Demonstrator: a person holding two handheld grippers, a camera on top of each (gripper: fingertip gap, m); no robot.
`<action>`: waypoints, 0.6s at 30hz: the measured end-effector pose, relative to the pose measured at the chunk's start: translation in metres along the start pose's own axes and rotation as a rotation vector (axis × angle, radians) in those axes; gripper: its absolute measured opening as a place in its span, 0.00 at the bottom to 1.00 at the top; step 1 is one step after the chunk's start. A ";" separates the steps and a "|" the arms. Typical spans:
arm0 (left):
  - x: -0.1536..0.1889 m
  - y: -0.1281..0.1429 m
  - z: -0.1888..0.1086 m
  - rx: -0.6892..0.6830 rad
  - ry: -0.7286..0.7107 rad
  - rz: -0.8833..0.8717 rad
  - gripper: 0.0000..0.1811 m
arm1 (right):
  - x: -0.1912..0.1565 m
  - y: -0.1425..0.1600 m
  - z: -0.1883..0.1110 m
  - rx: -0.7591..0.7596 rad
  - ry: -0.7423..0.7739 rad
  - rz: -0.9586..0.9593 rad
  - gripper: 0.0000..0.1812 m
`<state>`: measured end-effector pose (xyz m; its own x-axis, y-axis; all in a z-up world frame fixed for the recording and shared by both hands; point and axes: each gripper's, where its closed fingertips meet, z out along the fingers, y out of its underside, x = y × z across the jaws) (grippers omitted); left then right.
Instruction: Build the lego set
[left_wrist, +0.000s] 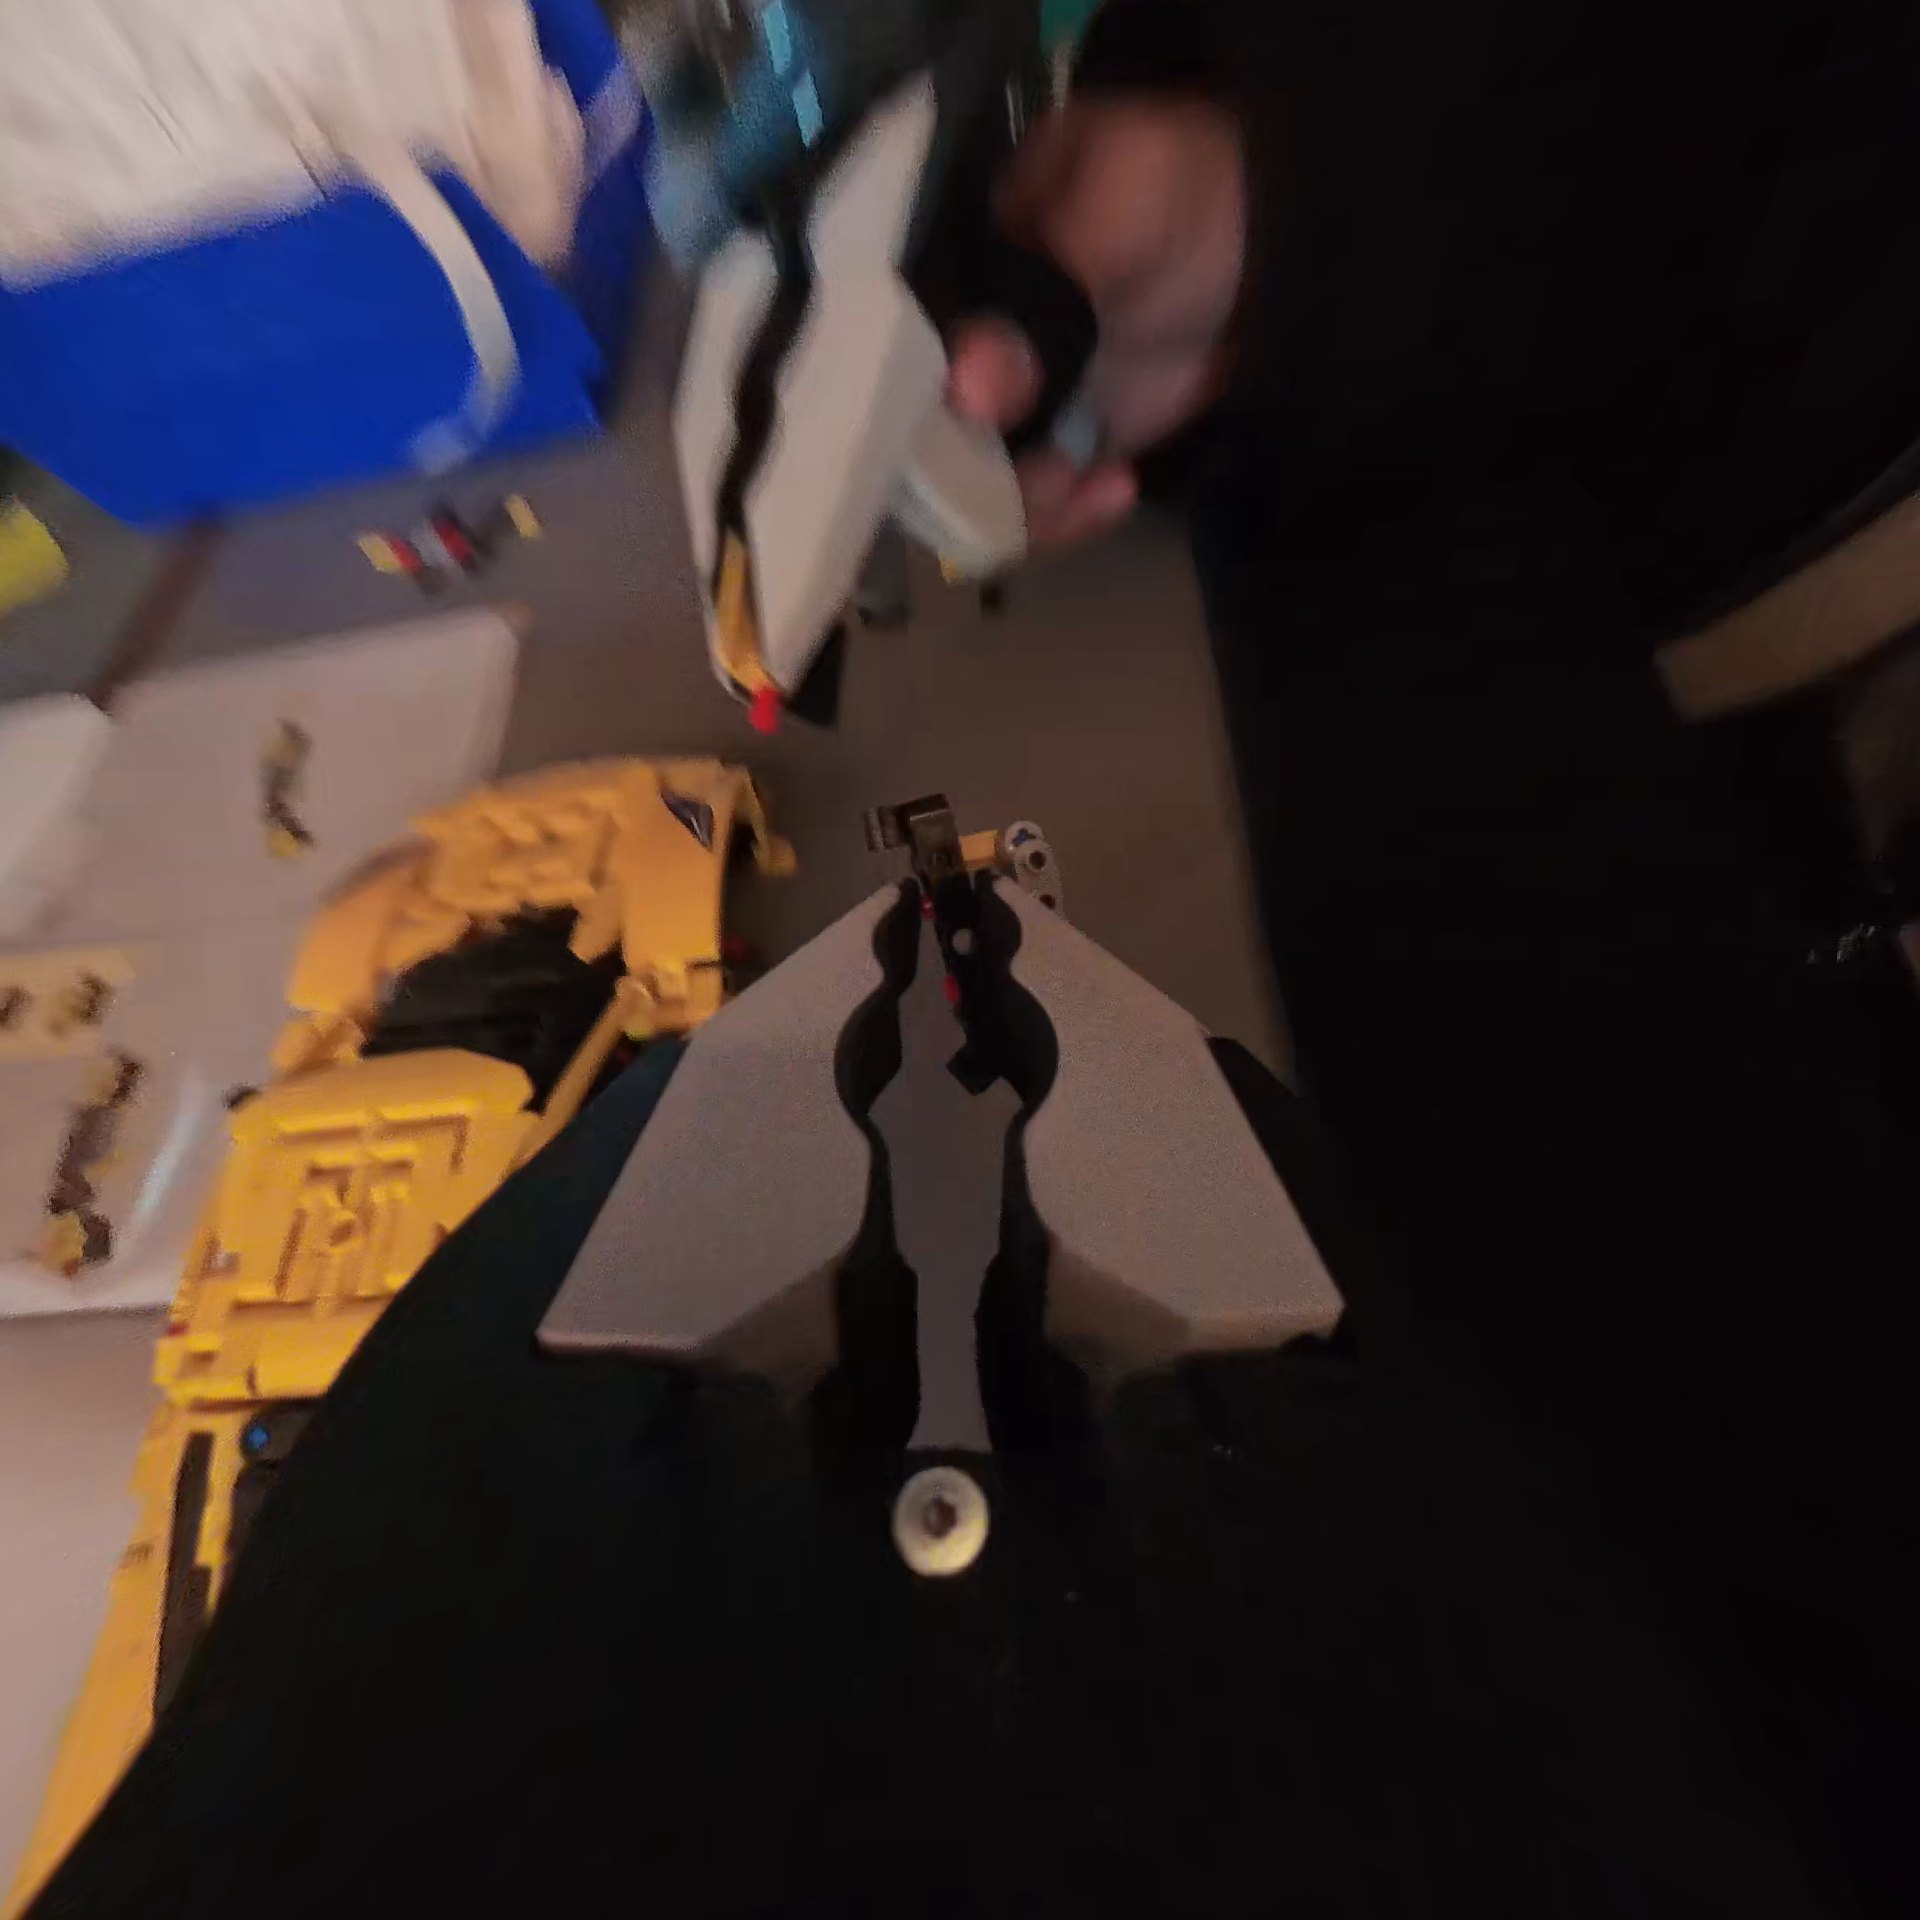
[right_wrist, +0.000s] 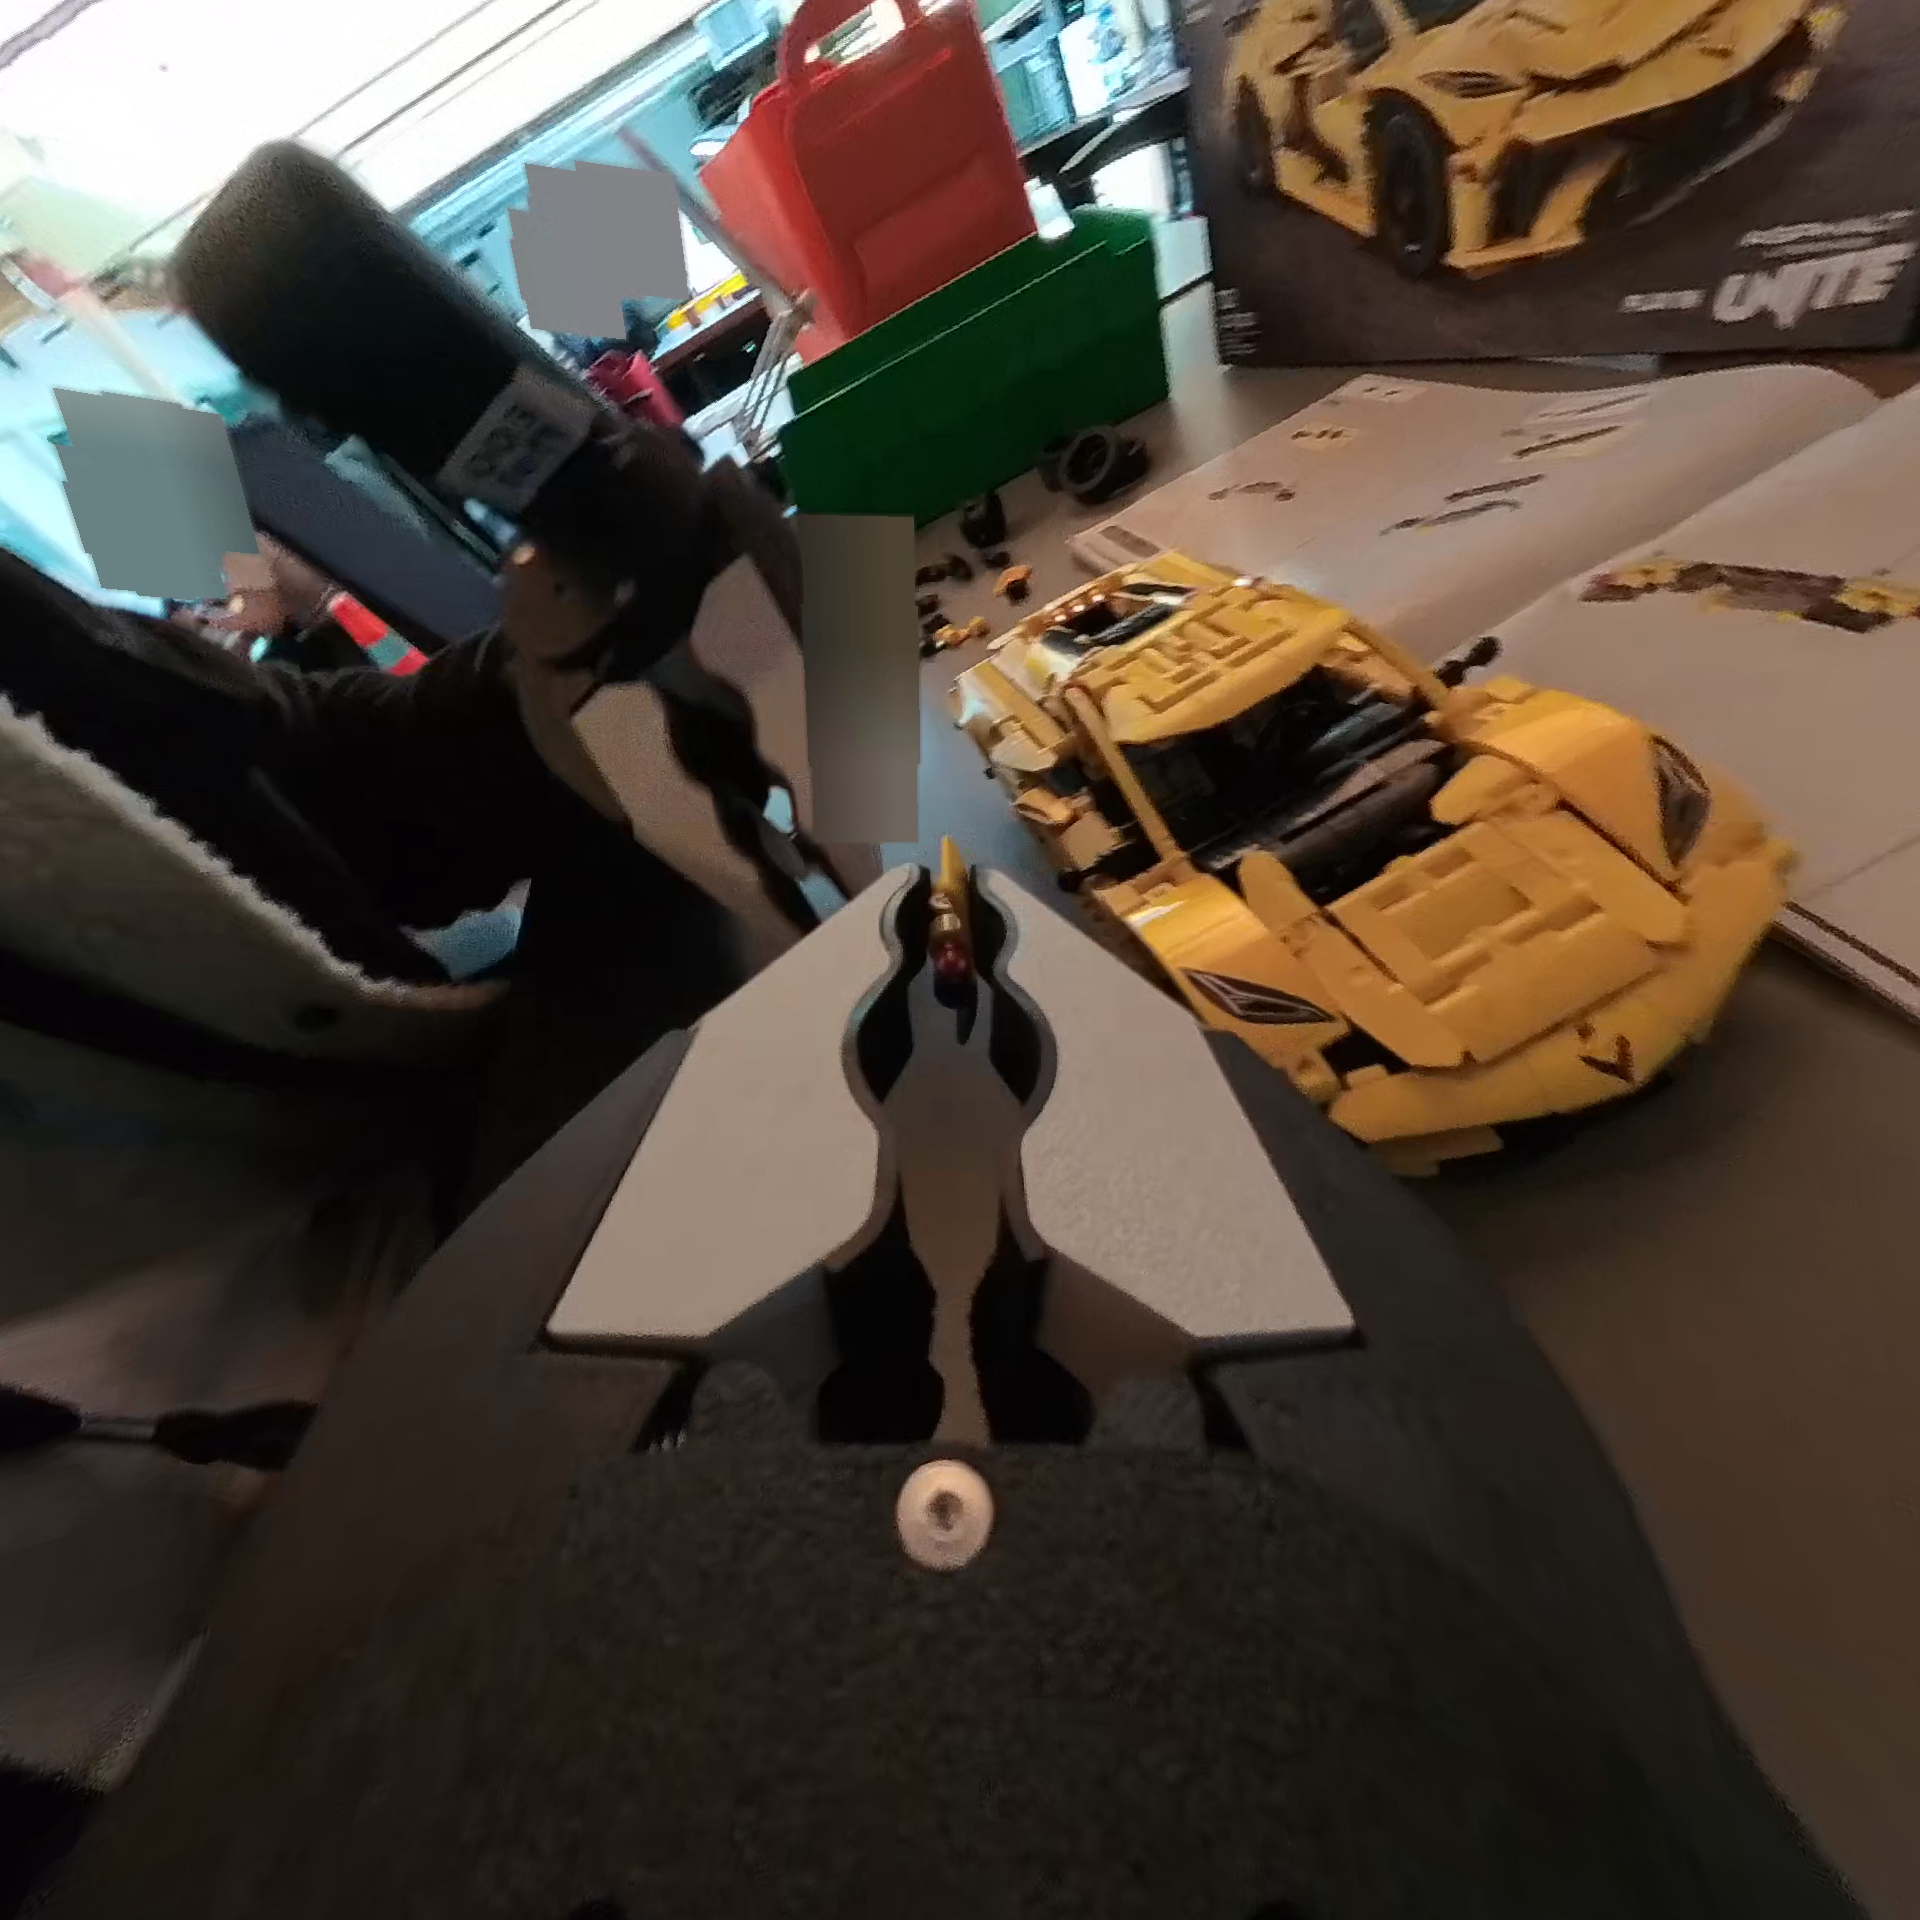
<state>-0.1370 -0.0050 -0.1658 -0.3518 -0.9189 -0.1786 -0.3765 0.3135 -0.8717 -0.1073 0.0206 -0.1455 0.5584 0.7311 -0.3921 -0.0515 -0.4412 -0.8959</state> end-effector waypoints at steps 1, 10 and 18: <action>-0.002 -0.006 -0.005 0.083 -0.011 -0.004 0.05 | -0.005 0.002 0.001 -0.012 -0.023 -0.030 0.03; 0.011 -0.002 -0.016 0.106 0.111 -0.068 0.05 | -0.031 0.009 0.008 -0.043 -0.116 -0.299 0.03; 0.019 0.003 -0.015 0.079 0.157 -0.056 0.05 | -0.038 0.024 0.015 -0.117 -0.158 -0.321 0.03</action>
<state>-0.1577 -0.0181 -0.1644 -0.4636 -0.8840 -0.0604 -0.3335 0.2372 -0.9124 -0.1420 -0.0101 -0.1552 0.3961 0.9088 -0.1311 0.2052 -0.2268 -0.9521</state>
